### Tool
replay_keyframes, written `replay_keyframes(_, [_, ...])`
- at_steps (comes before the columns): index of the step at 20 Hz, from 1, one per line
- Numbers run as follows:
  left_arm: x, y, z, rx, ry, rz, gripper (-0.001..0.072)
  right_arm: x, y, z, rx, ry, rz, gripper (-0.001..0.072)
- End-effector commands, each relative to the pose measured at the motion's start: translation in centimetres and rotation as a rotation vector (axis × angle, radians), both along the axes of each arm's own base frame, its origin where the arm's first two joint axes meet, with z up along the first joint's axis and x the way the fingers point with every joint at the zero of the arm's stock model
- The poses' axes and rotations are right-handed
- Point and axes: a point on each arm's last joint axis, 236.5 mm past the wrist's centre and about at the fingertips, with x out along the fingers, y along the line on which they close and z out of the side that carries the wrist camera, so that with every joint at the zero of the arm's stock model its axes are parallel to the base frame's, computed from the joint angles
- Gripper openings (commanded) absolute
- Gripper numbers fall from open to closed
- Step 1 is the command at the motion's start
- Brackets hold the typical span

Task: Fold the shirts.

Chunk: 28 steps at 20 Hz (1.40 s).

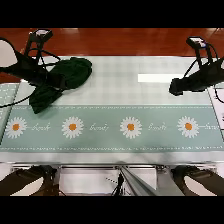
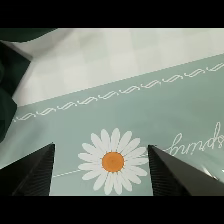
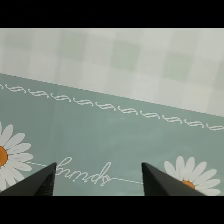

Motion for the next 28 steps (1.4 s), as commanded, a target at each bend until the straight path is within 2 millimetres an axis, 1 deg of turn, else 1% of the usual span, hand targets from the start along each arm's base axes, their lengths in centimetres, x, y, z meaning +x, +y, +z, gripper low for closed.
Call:
replay_keyframes(1, [0.0, 0.0, 0.0, 0.0, 0.0, 0.0, 0.072, 0.0, 0.0, 0.0, 0.0, -0.001, 0.001, 0.0604])
replay_keyframes(16, [0.0, 0.0, 0.0, 0.0, 0.0, 0.0, 0.072, 0.0, 0.0, 0.0, 0.0, -0.001, 0.001, 0.0605])
replay_keyframes(17, [0.0, 0.0, 0.0, 0.0, 0.0, 0.0, 0.072, 0.2, 0.1, 0.1, 0.002, -0.01, 0.001, 0.0604])
replay_keyframes(19, [0.4, -0.1, 0.1, -0.005, -0.016, 0.0, 0.072, 2.1, 0.2, 0.9, 0.008, -0.096, -0.002, 0.0604])
replay_keyframes(20, [1.2, -0.4, 0.4, -0.016, -0.049, 0.0, 0.072, 3.0, 0.1, 1.3, 0.006, -0.137, -0.004, 0.0604])
replay_keyframes(21, [2.0, -0.7, 0.6, -0.026, -0.083, -0.001, 0.072, 3.3, 0.2, 1.5, 0.008, -0.151, -0.004, 0.0604])
replay_keyframes(25, [5.4, -1.4, 1.3, -0.049, -0.206, -0.007, 0.072, 3.8, -0.6, 1.7, -0.027, -0.176, -0.009, 0.0603])
replay_keyframes(26, [7.3, -1.0, 1.7, 0.003, -0.285, -0.051, 0.072, 4.0, -1.0, 1.8, -0.042, -0.185, -0.01, 0.0603])
replay_keyframes(28, [12.2, 0.6, 3.3, 0.106, -0.478, -0.084, 0.072, 4.3, -1.8, 1.9, -0.081, -0.198, -0.014, 0.0602])
